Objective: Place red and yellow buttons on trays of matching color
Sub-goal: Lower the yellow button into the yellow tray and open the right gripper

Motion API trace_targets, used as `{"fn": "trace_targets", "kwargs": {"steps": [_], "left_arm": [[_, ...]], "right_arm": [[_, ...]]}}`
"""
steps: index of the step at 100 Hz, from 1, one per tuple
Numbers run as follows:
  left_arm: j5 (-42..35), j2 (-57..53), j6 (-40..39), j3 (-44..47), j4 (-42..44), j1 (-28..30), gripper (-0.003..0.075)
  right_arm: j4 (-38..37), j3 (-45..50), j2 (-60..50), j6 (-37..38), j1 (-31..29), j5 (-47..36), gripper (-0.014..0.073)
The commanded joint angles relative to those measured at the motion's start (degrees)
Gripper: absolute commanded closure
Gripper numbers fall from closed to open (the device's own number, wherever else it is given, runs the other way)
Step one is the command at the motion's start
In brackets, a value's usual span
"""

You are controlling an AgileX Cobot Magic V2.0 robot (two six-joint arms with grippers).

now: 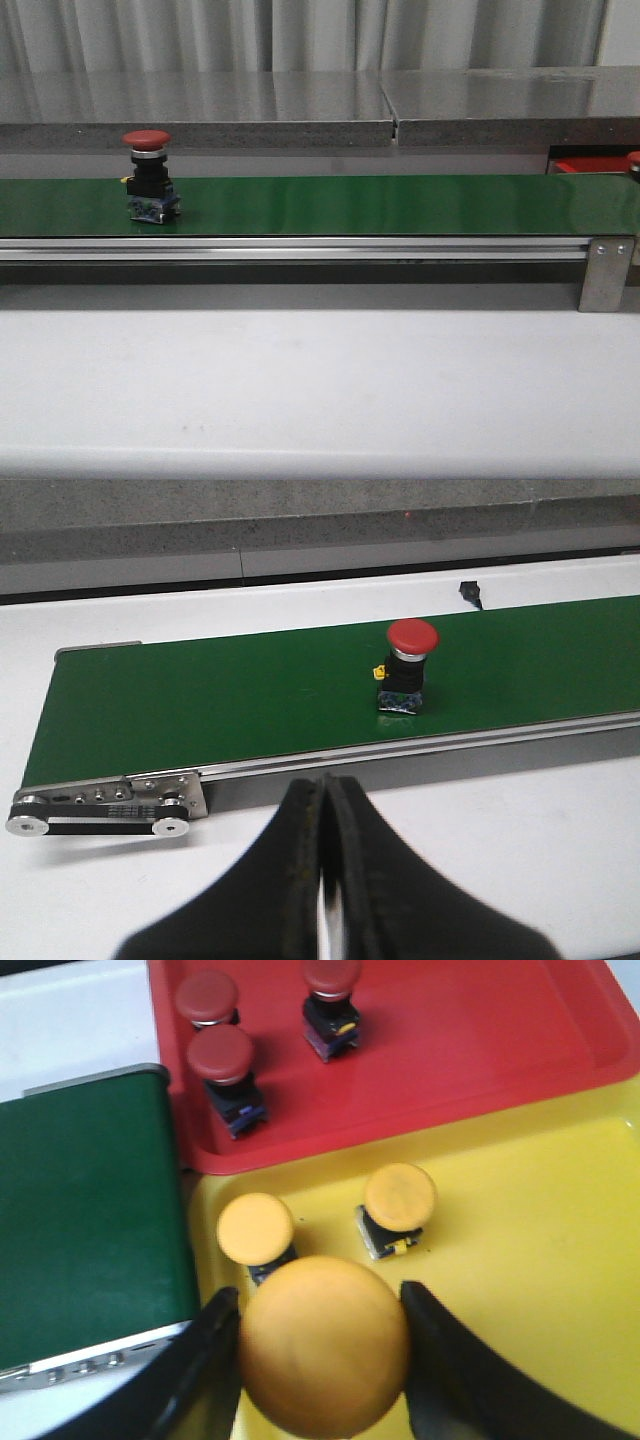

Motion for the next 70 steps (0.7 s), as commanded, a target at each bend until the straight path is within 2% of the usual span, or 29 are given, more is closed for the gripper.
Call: {"fn": "trace_targets", "kwargs": {"steps": [1, 28, 70], "left_arm": [[-3.83, 0.12, -0.04, -1.44, -1.18, -0.37, 0.0741], [-3.83, 0.12, -0.04, -1.44, -1.18, -0.37, 0.0741], [-3.83, 0.12, -0.04, -1.44, -1.18, -0.37, 0.0741]], "right_arm": [[-0.25, 0.63, -1.62, 0.20, -2.20, -6.85, 0.0420], [4.96, 6.01, 1.39, 0.31, -7.63, -15.55, 0.0420], [5.85, 8.15, 10.94, 5.63, -8.19, -26.65, 0.0420]]}}
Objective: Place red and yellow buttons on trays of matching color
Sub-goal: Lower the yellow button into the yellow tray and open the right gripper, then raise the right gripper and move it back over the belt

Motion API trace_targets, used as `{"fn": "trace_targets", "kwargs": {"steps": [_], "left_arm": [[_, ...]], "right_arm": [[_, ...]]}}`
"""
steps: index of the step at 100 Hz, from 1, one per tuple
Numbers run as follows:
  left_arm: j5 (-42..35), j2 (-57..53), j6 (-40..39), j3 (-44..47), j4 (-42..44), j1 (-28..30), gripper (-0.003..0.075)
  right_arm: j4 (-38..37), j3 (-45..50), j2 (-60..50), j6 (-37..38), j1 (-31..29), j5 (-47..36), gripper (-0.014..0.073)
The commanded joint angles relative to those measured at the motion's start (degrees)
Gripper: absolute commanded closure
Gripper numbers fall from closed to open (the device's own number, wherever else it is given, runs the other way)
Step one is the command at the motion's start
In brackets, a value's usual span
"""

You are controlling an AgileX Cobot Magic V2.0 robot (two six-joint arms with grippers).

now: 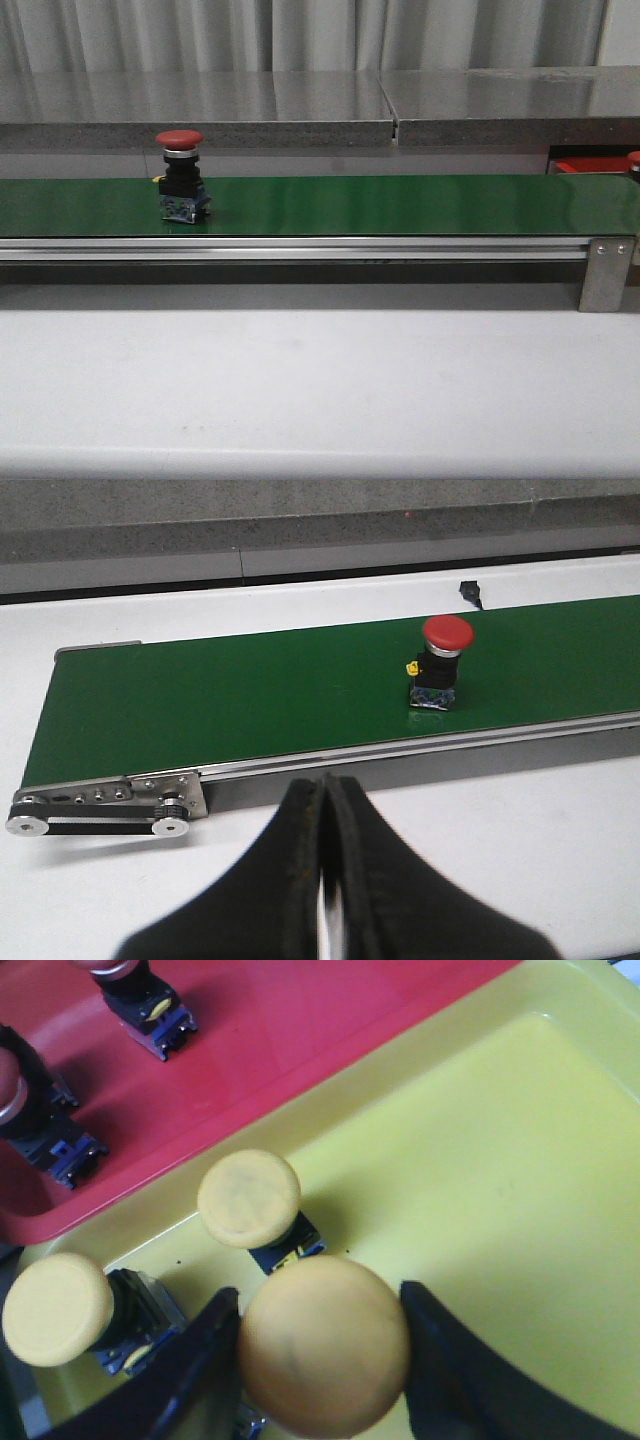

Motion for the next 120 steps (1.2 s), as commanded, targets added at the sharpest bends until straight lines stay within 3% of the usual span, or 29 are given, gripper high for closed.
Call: {"fn": "trace_targets", "kwargs": {"steps": [1, 52, 57, 71, 81, 120], "left_arm": [[-3.83, 0.12, -0.04, -1.44, -1.18, -0.37, 0.0741], [-3.83, 0.12, -0.04, -1.44, -1.18, -0.37, 0.0741], [-3.83, 0.12, -0.04, -1.44, -1.18, -0.37, 0.0741], [-3.83, 0.12, -0.04, -1.44, -1.18, -0.37, 0.0741], [-3.83, 0.12, -0.04, -1.44, -1.18, -0.37, 0.0741], [-3.83, 0.12, -0.04, -1.44, -1.18, -0.37, 0.0741]], "right_arm": [[0.43, -1.20, 0.22, 0.86, -0.34, -5.92, 0.0420], [0.80, -1.20, 6.10, 0.86, -0.34, -8.47, 0.0411], [0.80, -1.20, 6.16, 0.86, -0.34, -8.33, 0.0375], [0.80, -1.20, 6.16, 0.86, -0.34, -7.88, 0.0137], [0.80, -1.20, 6.16, 0.86, -0.34, -7.88, 0.0041], [0.80, -1.20, 3.88, 0.86, -0.34, -7.32, 0.0042]]}}
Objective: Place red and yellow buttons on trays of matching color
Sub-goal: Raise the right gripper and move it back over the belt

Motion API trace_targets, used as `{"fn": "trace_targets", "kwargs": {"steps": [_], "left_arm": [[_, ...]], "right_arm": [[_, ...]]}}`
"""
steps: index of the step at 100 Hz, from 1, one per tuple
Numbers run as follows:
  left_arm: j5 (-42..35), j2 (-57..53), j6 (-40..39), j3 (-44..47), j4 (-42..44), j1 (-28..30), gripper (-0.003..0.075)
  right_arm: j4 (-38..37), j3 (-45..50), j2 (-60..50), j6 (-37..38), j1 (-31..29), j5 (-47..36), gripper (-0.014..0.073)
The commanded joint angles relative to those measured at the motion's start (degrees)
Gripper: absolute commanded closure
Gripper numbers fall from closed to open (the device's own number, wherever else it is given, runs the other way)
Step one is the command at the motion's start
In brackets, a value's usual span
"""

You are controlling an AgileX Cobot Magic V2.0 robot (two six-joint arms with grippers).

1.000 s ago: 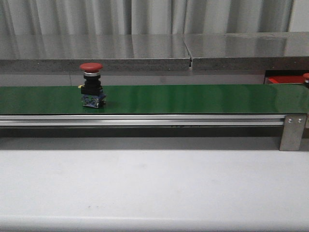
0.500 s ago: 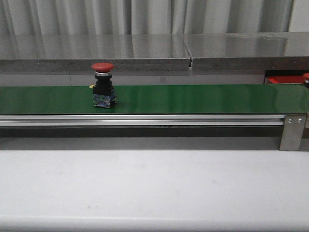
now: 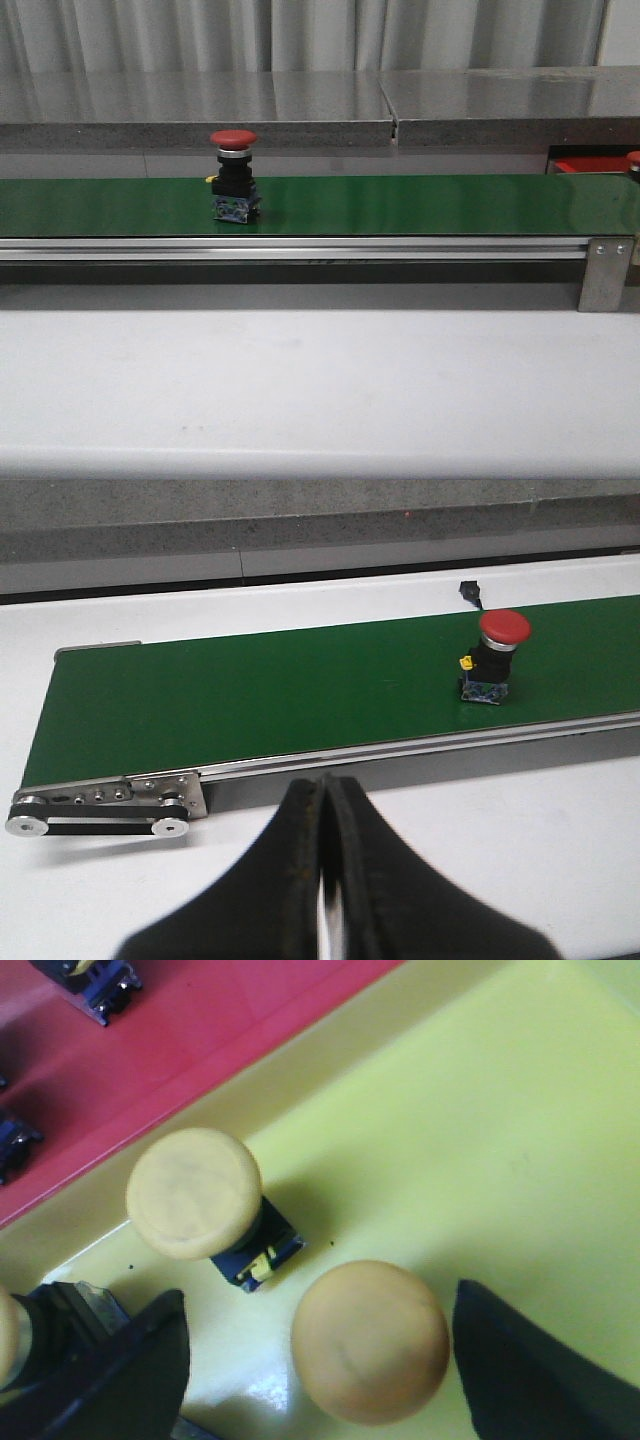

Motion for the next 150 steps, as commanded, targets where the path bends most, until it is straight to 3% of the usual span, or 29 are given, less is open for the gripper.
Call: {"fn": "trace_targets", "kwargs": {"steps": [1, 46, 106, 150], "left_arm": [[-3.83, 0.12, -0.04, -1.44, -1.18, -0.37, 0.0741], [-3.83, 0.12, -0.04, -1.44, -1.18, -0.37, 0.0741], [-3.83, 0.12, -0.04, -1.44, -1.18, -0.37, 0.0741], [-3.83, 0.12, -0.04, -1.44, -1.18, -0.37, 0.0741]], "right_arm": [[0.18, -1.20, -3.53, -0.16, -0.34, -2.57, 0.0042], [-3.63, -1.20, -13.58, -0.25, 1.38, 4.72, 0.0042], [-5.07, -1.20, -26.20, -6.80, 11.66, 21.42, 0.0042], [-5.26, -2.06, -30.65, -11.58, 21.40, 28.20, 0.0042]]}}
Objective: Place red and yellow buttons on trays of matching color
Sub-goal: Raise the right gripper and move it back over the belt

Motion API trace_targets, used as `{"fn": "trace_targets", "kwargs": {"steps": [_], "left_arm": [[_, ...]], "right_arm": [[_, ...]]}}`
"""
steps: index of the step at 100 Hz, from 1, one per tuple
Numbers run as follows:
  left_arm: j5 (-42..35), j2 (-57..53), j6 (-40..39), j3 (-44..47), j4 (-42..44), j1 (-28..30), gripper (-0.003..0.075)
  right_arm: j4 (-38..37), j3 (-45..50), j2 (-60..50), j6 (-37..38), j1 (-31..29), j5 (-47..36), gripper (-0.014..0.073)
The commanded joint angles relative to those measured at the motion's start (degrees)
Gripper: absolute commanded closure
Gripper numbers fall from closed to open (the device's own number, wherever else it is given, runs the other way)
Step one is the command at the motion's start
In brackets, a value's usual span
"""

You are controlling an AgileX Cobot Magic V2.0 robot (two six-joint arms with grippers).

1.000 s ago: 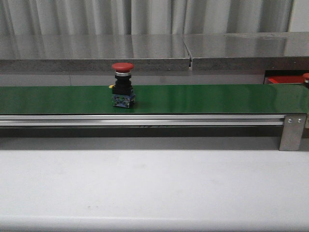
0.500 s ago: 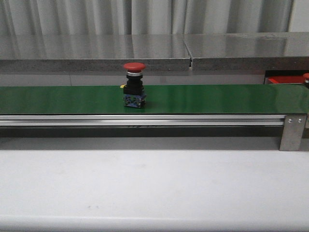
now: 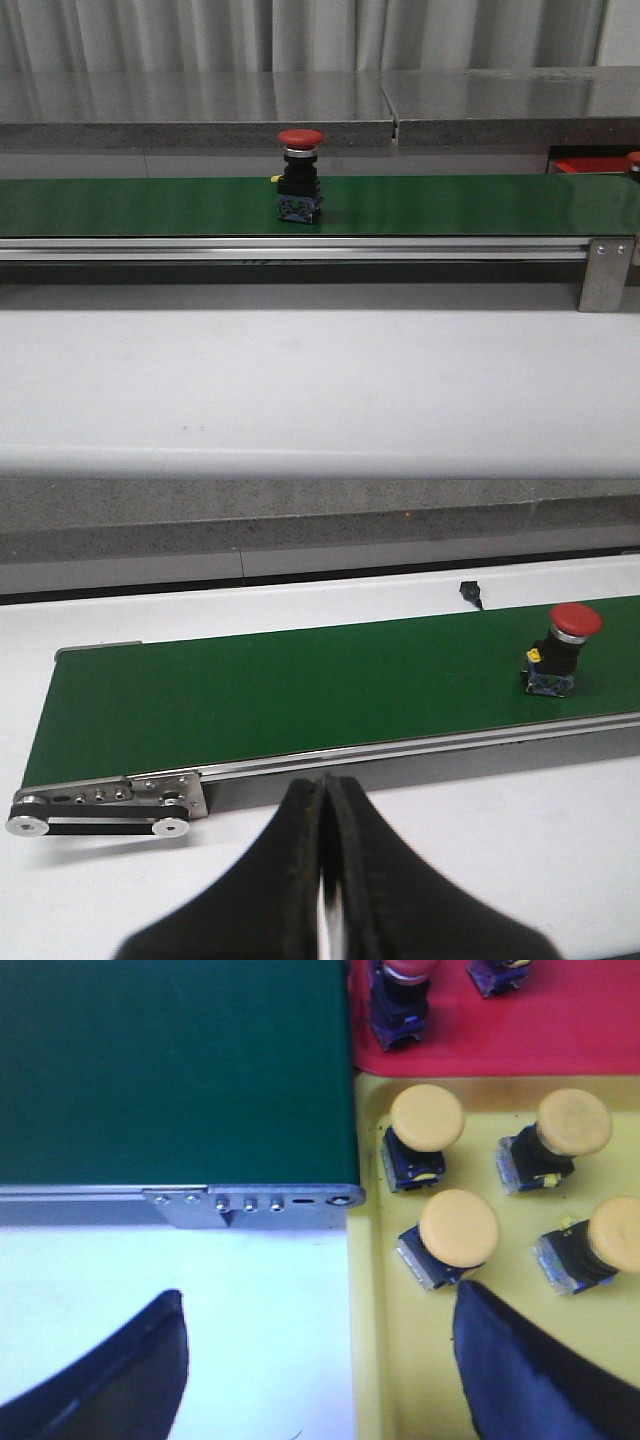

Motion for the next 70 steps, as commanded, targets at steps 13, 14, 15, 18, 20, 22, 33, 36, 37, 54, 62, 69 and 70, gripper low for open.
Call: {"fn": "trace_targets", "kwargs": {"steps": [13, 14, 15, 18, 20, 22, 33, 36, 37, 54, 62, 69, 70], "left_arm": [[-3.83, 0.12, -0.04, -1.44, -1.18, -0.37, 0.0741], [-3.83, 0.12, -0.04, -1.44, -1.18, -0.37, 0.0741], [-3.83, 0.12, -0.04, -1.44, -1.18, -0.37, 0.0741], [-3.83, 0.12, -0.04, -1.44, -1.18, -0.37, 0.0741], [-3.83, 0.12, -0.04, -1.44, -1.18, -0.37, 0.0741], [-3.83, 0.12, -0.04, -1.44, -1.18, -0.37, 0.0741], [-3.83, 0.12, -0.04, -1.44, -1.18, -0.37, 0.0741], [-3.83, 0.12, -0.04, -1.44, -1.18, -0.37, 0.0741], [-3.83, 0.12, -0.04, -1.44, -1.18, -0.37, 0.0741], [-3.83, 0.12, -0.04, -1.44, -1.18, -0.37, 0.0741], [-3.83, 0.12, -0.04, -1.44, -1.18, -0.37, 0.0741], [-3.83, 0.12, -0.04, -1.44, -1.18, -0.37, 0.0741], [-3.83, 0.12, -0.04, -1.44, -1.18, -0.37, 0.0741]], "right_arm": [[-2.17, -4.29, -1.08, -1.60, 4.33, 0.73, 0.0042], [-2.46, -4.43, -1.08, -1.65, 4.46, 0.88, 0.0042], [-2.57, -4.57, -1.08, -1.65, 4.59, 0.94, 0.0042], [-2.97, -5.26, -1.08, -1.65, 5.24, 1.20, 0.0042], [-3.24, -5.66, -1.08, -1.65, 5.60, 1.47, 0.0042], [-3.52, -6.06, -1.08, -1.65, 5.92, 1.75, 0.0042], [-4.81, -7.81, -0.97, -2.35, 7.35, 2.44, 0.0042], [-5.04, -8.22, -0.92, -2.85, 7.71, 2.77, 0.0042], [-5.04, -8.39, -0.91, -3.13, 7.85, 2.84, 0.0041], [-5.04, -10.12, 0.15, -3.92, 9.62, 4.93, -0.0011], [-5.04, -10.89, 1.52, -4.15, 10.59, 6.04, -0.0011], [-5.04, -11.47, 2.68, -4.82, 11.61, 6.70, -0.0011], [-5.04, -11.54, 2.80, -4.97, 11.73, 6.80, -0.0011]]}}
